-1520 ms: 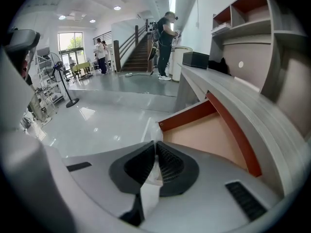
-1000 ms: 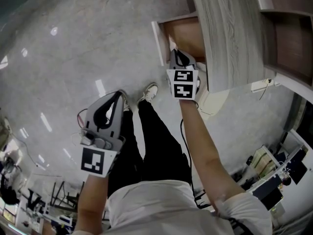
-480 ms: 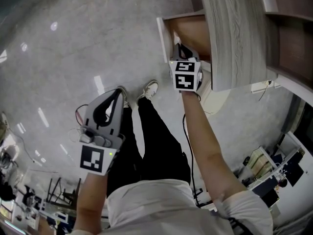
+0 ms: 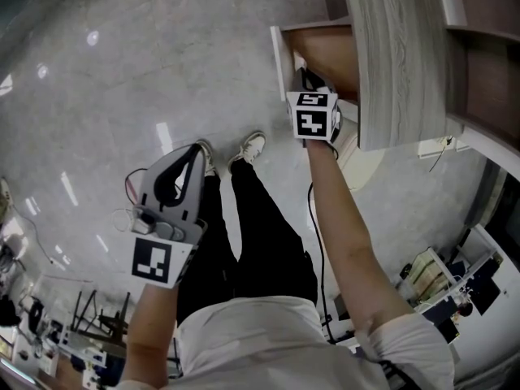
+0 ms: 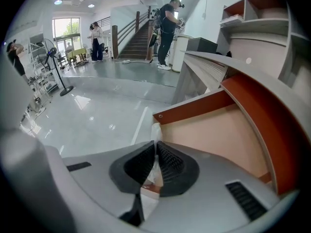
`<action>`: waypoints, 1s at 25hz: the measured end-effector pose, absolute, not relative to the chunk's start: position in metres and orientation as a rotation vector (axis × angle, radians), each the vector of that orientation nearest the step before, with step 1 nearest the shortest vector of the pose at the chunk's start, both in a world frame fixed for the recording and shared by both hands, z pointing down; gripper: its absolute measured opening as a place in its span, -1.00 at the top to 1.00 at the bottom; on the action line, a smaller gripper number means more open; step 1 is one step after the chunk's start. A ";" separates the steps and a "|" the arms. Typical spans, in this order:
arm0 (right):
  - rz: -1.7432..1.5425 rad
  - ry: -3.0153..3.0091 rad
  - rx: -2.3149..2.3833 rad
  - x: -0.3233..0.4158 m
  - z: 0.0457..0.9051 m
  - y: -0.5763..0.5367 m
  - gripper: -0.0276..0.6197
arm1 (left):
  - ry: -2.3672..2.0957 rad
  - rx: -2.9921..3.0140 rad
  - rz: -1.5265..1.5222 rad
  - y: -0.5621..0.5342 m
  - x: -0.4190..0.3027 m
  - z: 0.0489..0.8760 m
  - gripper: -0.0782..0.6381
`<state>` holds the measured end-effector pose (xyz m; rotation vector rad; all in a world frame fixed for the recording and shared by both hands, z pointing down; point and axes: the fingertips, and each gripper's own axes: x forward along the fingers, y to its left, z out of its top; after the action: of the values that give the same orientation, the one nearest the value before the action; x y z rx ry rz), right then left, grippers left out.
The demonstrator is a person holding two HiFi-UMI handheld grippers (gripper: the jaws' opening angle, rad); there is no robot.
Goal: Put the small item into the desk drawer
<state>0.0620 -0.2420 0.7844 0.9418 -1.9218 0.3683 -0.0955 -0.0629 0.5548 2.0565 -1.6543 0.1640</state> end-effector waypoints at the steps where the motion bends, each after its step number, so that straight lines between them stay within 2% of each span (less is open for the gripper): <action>1: 0.370 -1.923 0.939 0.061 0.785 -0.242 0.83 | -1.655 2.055 0.164 -0.061 -0.096 0.555 0.73; 21: 0.436 -1.920 0.925 0.053 0.794 -0.239 0.82 | -1.674 2.015 0.148 -0.036 -0.102 0.563 0.73; 25: 0.442 -1.927 0.913 0.048 0.797 -0.237 0.70 | -1.663 2.015 0.149 -0.034 -0.097 0.567 0.73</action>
<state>0.0480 -0.2375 0.7968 0.9129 -1.9274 0.4423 -0.0969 -0.0338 0.5666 2.0149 -1.6632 0.1490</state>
